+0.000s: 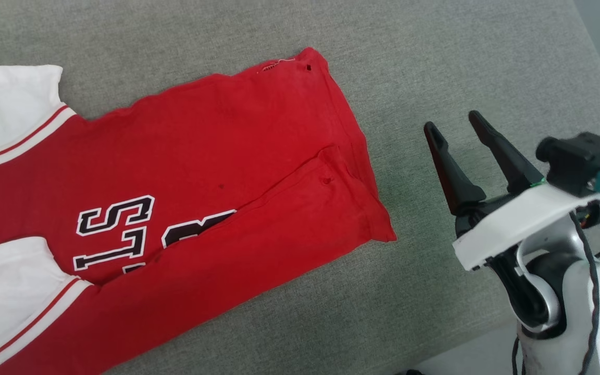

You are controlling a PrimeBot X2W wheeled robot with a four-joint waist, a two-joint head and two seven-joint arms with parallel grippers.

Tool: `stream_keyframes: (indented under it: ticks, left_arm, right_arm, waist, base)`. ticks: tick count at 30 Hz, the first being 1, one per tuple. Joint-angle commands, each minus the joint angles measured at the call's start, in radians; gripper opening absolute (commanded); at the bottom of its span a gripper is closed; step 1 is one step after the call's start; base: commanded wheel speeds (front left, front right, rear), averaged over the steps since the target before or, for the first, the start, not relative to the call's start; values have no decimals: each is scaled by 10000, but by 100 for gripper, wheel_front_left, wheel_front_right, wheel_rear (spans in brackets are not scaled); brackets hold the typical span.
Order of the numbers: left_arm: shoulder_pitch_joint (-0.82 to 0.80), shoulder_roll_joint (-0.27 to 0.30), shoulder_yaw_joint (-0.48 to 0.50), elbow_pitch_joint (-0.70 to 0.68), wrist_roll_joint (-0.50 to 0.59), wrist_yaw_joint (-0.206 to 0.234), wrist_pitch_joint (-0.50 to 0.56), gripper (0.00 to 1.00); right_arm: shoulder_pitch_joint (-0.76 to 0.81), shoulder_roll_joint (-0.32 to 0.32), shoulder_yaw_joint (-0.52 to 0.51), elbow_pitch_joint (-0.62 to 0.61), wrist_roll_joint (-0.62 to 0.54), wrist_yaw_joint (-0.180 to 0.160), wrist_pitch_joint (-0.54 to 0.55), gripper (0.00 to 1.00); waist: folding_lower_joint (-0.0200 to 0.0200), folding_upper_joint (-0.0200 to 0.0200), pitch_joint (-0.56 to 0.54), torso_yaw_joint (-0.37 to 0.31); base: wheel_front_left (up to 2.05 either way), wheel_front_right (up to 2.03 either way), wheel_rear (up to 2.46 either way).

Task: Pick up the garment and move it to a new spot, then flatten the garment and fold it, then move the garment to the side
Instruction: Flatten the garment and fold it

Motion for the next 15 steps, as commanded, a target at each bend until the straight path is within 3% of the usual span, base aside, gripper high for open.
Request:
stream_keyframes:
  ticks: [1,5,6,7,15]
  left_arm:
    - [64,-121,-131,286,-4,99,259,100]
    - [152,-406,-245,938,-158,273,910,100]
    - [188,-486,-311,1035,-175,230,1151,28]
    - [199,-583,-345,1088,-211,128,1303,0]
    - [-468,-1494,-390,1251,-89,-198,1328,0]
  right_arm:
    - [-191,7,40,47,24,-4,157,100]
    - [-694,8,216,314,4,-4,749,100]
    - [-864,8,289,403,-25,-4,928,100]
    - [-1063,5,314,540,39,-4,1106,100]
    - [-3489,10,698,2416,-53,-4,2473,100]
  waist:
    - [0,0,93,6]
    - [0,0,238,60]
    - [0,0,271,82]
    - [0,0,307,116]
    - [0,0,609,597]
  base:
    - [0,0,0]
    - [0,0,0]
    - [0,0,0]
    - [0,0,0]
    - [0,0,0]
